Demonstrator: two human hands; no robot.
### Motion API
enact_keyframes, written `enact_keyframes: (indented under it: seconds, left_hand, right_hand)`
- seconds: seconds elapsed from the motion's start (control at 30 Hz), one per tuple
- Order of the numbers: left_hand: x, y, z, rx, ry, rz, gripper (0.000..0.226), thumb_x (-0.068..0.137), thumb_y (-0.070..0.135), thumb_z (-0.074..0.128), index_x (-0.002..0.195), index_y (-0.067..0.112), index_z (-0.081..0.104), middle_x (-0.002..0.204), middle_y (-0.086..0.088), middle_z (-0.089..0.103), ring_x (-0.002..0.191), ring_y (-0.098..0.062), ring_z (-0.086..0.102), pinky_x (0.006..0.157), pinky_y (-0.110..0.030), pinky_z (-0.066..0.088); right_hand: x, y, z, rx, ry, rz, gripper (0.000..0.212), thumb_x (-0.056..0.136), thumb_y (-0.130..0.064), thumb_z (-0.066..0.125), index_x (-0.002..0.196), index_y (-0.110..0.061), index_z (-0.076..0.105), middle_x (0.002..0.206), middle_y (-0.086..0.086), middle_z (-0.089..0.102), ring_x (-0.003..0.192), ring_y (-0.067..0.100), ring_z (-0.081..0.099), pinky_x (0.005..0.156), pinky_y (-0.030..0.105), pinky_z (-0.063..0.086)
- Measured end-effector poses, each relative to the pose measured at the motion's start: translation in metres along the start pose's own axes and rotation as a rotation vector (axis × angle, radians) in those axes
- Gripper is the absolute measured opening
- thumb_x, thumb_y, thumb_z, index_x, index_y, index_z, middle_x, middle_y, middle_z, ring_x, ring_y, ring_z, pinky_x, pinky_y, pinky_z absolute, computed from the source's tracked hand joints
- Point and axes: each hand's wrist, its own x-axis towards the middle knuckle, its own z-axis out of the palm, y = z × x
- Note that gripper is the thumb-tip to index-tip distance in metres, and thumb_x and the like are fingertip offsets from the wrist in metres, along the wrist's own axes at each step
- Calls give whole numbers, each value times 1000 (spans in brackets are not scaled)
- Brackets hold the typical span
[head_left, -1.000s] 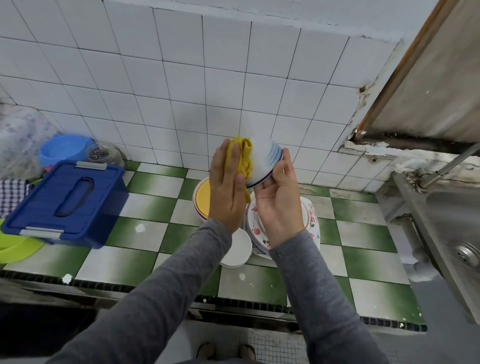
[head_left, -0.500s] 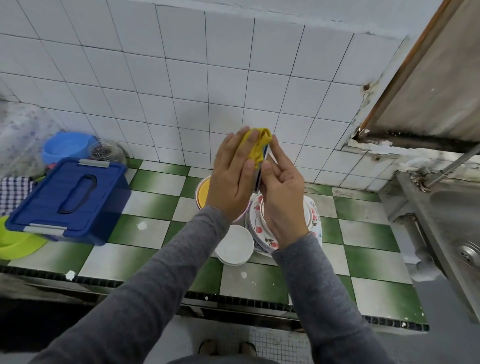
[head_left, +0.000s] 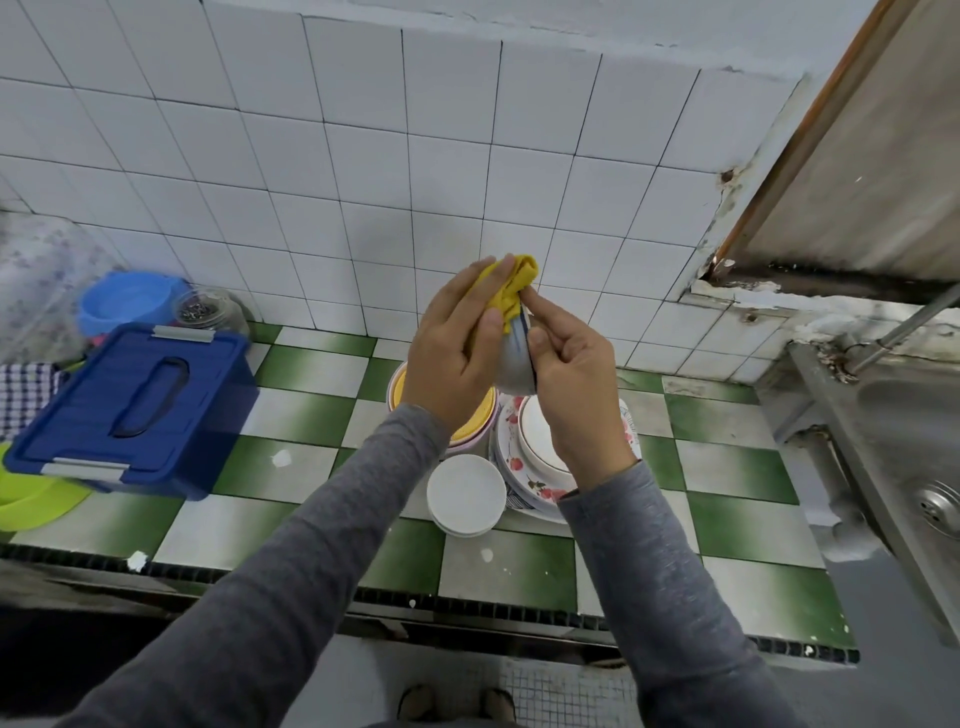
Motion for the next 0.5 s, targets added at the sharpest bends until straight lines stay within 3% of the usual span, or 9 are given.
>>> enact_keyframes:
  seconds: [0.07,0.2,0.3,0.37,0.43,0.5]
  left_hand:
    - [2,0,-2,-121,41,-87,42,101,18,37,139,11,54,139,-6,57,130,-17,52,110,-31,41]
    - [3,1,-6,-475,67,-347,40,100,15,36,136,18,55,140,-3,59,130,-15,54,108,-34,45]
    - [5,2,-7,-597,85,-477,43,100,20,34,138,19,53,140,0,59,132,-13,52,106,-30,46]
    - [4,1,-4,-633,118,-485,42,103,21,31,140,24,51,141,7,58,134,-12,49,109,-30,43]
    - [1,0,4,-638,171,-467,43,104,25,28,143,26,45,150,3,49,139,-12,43,116,-36,36]
    - [-4,1,14,-556,227,-398,45,105,27,24,148,22,33,157,1,37,144,-11,35,120,-36,31]
  right_hand:
    - [0,-3,-4,5,-32,4,40,102,5,43,133,-13,60,128,3,65,119,16,62,101,34,53]
    - [7,-7,-14,95,-45,56,39,103,4,40,119,-20,65,115,-1,71,112,18,65,96,33,54]
    - [11,-8,-19,295,-27,132,38,103,6,38,114,-16,66,93,-9,75,85,5,65,79,23,53]
    - [12,-6,-17,451,21,189,37,102,5,37,112,-16,66,97,-6,73,89,8,62,92,29,51]
    - [13,-5,-12,622,79,220,35,103,2,36,115,-15,64,112,0,69,103,16,59,102,36,48]
    - [13,-7,-4,787,126,238,33,104,-2,35,123,-14,60,115,2,68,101,16,66,89,37,59]
